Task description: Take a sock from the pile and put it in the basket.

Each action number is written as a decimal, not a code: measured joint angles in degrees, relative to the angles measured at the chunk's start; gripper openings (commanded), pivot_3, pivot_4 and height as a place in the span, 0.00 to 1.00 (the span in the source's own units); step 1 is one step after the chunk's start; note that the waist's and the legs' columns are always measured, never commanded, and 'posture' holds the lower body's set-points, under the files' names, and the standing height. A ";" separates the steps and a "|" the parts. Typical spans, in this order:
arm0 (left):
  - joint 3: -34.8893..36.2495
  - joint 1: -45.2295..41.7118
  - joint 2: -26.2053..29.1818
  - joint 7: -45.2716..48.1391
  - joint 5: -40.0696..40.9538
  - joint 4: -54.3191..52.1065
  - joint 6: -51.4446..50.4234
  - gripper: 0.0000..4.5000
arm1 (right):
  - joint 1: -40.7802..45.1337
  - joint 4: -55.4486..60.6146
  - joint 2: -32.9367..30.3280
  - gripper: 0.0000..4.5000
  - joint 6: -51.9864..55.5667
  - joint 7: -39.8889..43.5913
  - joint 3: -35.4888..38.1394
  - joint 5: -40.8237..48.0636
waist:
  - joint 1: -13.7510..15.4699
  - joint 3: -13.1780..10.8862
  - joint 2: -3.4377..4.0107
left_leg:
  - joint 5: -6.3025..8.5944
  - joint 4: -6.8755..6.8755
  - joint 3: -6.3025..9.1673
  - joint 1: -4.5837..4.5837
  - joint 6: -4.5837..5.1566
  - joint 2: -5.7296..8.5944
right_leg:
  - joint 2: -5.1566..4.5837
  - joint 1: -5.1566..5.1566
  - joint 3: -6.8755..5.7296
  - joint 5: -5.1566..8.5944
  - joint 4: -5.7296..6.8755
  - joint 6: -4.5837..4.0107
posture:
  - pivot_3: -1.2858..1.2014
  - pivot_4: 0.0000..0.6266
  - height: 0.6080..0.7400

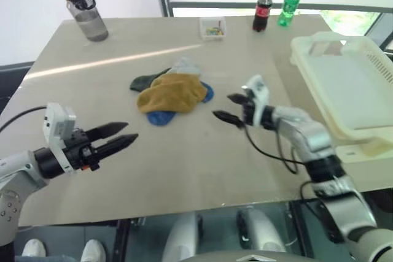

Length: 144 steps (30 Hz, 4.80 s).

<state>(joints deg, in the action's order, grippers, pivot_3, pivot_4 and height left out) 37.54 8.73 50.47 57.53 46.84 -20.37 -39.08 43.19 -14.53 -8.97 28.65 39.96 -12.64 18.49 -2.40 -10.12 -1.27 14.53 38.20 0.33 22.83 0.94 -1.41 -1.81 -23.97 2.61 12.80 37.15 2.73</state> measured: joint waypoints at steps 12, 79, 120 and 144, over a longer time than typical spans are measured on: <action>6.41 6.69 -2.99 -3.50 0.15 -4.79 0.71 0.58 | 12.23 -28.18 12.23 1.00 -14.18 -1.14 -0.37 -8.79 | -0.08 -0.02 0.03 | 0.00 -0.18 0.29 0.05 -0.03 0.04 | -0.23 -0.07 -0.05 -0.02 0.00 0.01 | 0.52 0.24 1.00; 5.72 9.52 -4.98 -6.30 1.68 -8.33 2.37 0.59 | -4.26 3.42 -11.15 0.01 7.64 22.53 -3.32 -14.62 | 0.00 -0.05 0.08 | -0.11 -0.79 0.16 0.01 -0.20 0.14 | -0.23 -0.24 -0.05 -0.01 -0.22 -0.04 | 0.52 0.24 1.00; -7.51 -4.30 -3.44 -6.17 -4.20 -0.26 4.90 0.59 | -17.60 25.37 -35.89 0.88 5.97 21.68 14.49 0.92 | 0.51 -0.01 -0.02 | -0.11 -0.42 0.07 0.02 -0.17 0.11 | -0.10 -0.01 -0.05 0.00 -0.25 0.01 | 0.52 0.24 1.00; -28.66 -29.50 -13.18 -9.84 -21.69 21.00 14.55 0.59 | -8.48 19.01 -17.79 0.88 3.68 3.78 3.26 -2.00 | 0.42 -0.02 -0.03 | -0.10 0.06 0.13 0.05 -0.15 0.09 | 0.00 0.04 -0.07 -0.02 0.10 0.02 | 0.52 0.24 1.00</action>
<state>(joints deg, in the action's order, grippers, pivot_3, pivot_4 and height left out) 8.88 -20.77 37.29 47.69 25.15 0.63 -24.53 34.71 4.48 -26.76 32.33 43.75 -9.37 16.49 -1.98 -10.15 -1.30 14.43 38.26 0.46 22.89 0.78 -1.33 -1.80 -23.93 2.55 12.78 37.25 2.76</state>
